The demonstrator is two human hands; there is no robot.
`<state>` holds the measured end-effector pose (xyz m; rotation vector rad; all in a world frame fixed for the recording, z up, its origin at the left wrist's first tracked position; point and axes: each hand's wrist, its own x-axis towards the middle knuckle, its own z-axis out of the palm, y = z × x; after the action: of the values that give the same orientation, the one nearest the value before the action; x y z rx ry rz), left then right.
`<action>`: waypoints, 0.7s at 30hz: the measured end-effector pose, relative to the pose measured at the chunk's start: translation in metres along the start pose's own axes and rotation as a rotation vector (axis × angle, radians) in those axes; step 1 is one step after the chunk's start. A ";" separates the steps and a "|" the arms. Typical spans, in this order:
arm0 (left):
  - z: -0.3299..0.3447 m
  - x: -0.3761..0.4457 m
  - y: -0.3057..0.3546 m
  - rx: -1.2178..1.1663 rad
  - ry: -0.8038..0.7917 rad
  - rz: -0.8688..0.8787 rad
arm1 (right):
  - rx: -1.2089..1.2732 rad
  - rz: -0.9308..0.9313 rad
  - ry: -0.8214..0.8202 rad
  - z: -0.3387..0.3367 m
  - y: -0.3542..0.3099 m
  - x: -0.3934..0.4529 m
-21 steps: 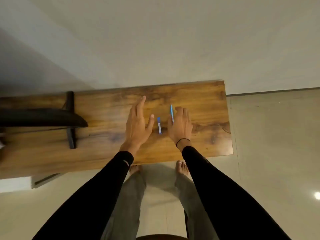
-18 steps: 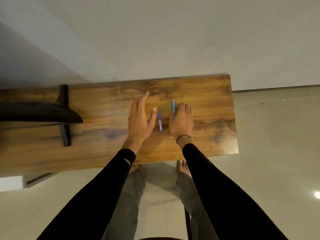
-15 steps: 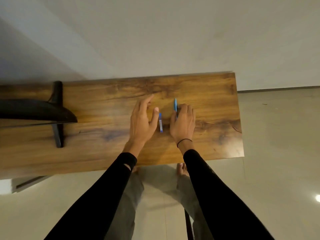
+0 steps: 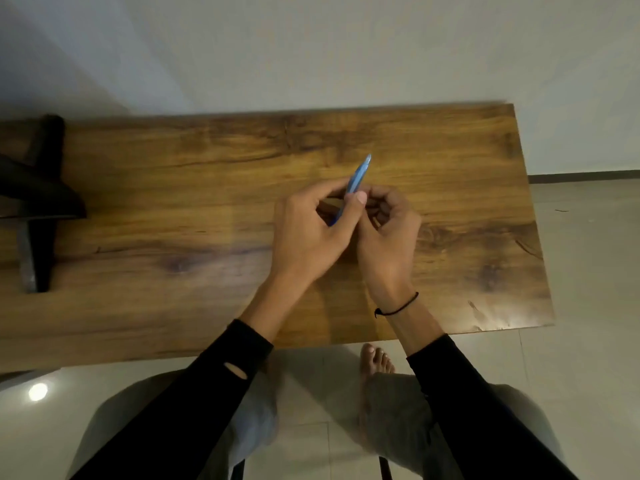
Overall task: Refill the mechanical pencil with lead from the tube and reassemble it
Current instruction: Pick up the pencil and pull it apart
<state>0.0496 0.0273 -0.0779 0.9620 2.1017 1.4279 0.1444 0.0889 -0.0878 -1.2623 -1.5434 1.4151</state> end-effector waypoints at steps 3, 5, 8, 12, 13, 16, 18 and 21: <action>-0.004 0.006 -0.006 0.001 0.021 0.026 | -0.009 -0.144 -0.106 -0.008 0.003 0.002; -0.009 0.009 -0.010 0.027 -0.024 0.094 | 0.057 -0.182 -0.127 -0.015 0.004 0.007; -0.016 0.010 -0.015 0.125 -0.083 0.171 | 0.249 -0.128 -0.134 -0.030 -0.001 0.020; -0.021 0.004 -0.014 0.264 -0.139 0.272 | 0.241 -0.068 -0.252 -0.052 -0.008 0.033; -0.021 0.001 -0.012 0.269 -0.140 0.275 | 0.240 -0.067 -0.273 -0.055 -0.009 0.031; -0.021 -0.005 -0.005 0.265 -0.100 0.263 | 0.225 -0.089 -0.313 -0.058 -0.013 0.024; -0.023 -0.007 -0.003 0.276 -0.078 0.276 | 0.162 -0.149 -0.291 -0.057 -0.016 0.021; -0.024 -0.004 -0.002 0.273 -0.086 0.274 | 0.131 -0.221 -0.216 -0.055 -0.019 0.022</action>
<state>0.0355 0.0092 -0.0704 1.4389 2.2037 1.2116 0.1847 0.1286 -0.0620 -0.8554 -1.6459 1.5167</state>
